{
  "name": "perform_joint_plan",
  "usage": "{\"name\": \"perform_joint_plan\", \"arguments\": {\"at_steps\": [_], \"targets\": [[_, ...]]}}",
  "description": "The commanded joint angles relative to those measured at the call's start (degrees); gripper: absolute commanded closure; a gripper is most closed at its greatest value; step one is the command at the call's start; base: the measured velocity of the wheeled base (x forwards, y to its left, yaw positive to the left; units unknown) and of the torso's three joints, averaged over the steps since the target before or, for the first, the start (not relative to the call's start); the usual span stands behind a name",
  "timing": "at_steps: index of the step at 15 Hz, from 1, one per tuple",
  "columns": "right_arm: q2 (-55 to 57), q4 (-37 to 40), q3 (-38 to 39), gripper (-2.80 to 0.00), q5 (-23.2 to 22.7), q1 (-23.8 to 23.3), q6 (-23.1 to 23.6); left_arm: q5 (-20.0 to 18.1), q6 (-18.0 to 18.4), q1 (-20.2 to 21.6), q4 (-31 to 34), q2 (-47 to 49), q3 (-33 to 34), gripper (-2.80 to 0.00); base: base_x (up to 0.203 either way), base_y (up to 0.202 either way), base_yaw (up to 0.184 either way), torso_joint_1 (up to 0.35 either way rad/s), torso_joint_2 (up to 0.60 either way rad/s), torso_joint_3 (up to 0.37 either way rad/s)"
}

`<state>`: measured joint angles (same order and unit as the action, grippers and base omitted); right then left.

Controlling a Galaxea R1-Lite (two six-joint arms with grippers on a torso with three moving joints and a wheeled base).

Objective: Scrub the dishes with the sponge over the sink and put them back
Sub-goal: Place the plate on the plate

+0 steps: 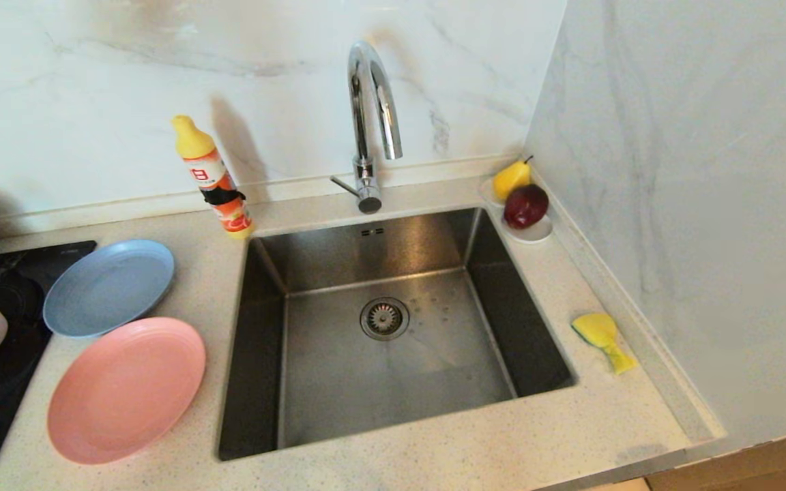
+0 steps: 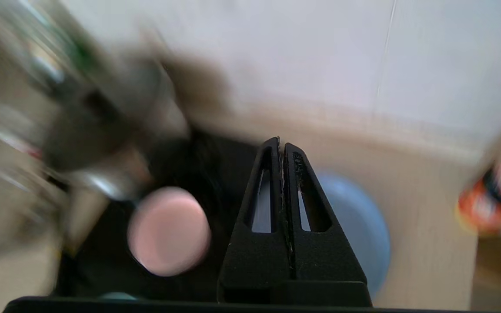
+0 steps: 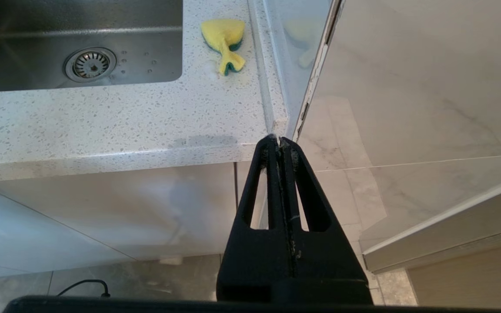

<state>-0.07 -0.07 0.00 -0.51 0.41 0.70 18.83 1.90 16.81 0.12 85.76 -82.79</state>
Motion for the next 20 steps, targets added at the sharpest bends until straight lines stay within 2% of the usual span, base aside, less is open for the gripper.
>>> {"name": "perform_joint_plan", "arguments": {"at_steps": [1, 3, 8, 10, 11, 13, 14, 20], "targets": [[0.0, 0.0, 0.0, 0.0, 0.0, 0.0, 0.0, -9.3, -5.4, 5.9, 6.3, 7.4, -1.9, 0.0, 0.0, 0.0, 0.0, 0.0, 0.0, 0.0], [0.0, 0.0, 0.0, 0.0, 0.0, 0.0, 0.0, -14.3, -10.3, 8.7, 12.0, 10.6, -3.7, 0.0, 0.0, 0.0, 0.0, 0.0, 0.0, 0.0], [0.0, 0.0, 0.0, 0.0, 0.0, 0.0, 0.0, -18.1, -15.4, 14.2, 14.1, 19.0, -4.8, 0.0, 0.0, 0.0, 0.0, 0.0, 0.0, 0.0], [0.0, 0.0, 0.0, 0.0, 0.0, 0.0, 0.0, -21.2, -17.1, 16.4, 15.2, 21.7, -5.6, 0.0, 0.0, 0.0, 0.0, 0.0, 0.0, 0.0], [0.0, 0.0, 0.0, 0.0, 0.0, 0.0, 0.0, -23.2, -17.9, 17.2, 16.3, 22.8, -6.2, -2.8, 0.0, 0.0, 0.0, 0.0, 0.0, 0.0], [0.0, 0.0, 0.0, 0.0, 0.0, 0.0, 0.0, -28.1, -20.9, 18.4, 18.1, 25.2, -7.7, -2.8, 0.0, 0.0, 0.0, 0.0, 0.0, 0.0], [0.0, 0.0, 0.0, 0.0, 0.0, 0.0, 0.0, -28.9, -22.1, 18.6, 18.7, 26.4, -8.4, -2.8, 0.0, 0.0, 0.0, 0.0, 0.0, 0.0], [0.0, 0.0, 0.0, 0.0, 0.0, 0.0, 0.0, -29.6, -24.1, 19.1, 18.7, 31.0, -7.9, -2.8, 0.0, 0.0, 0.0, 0.0, 0.0, 0.0]]}}
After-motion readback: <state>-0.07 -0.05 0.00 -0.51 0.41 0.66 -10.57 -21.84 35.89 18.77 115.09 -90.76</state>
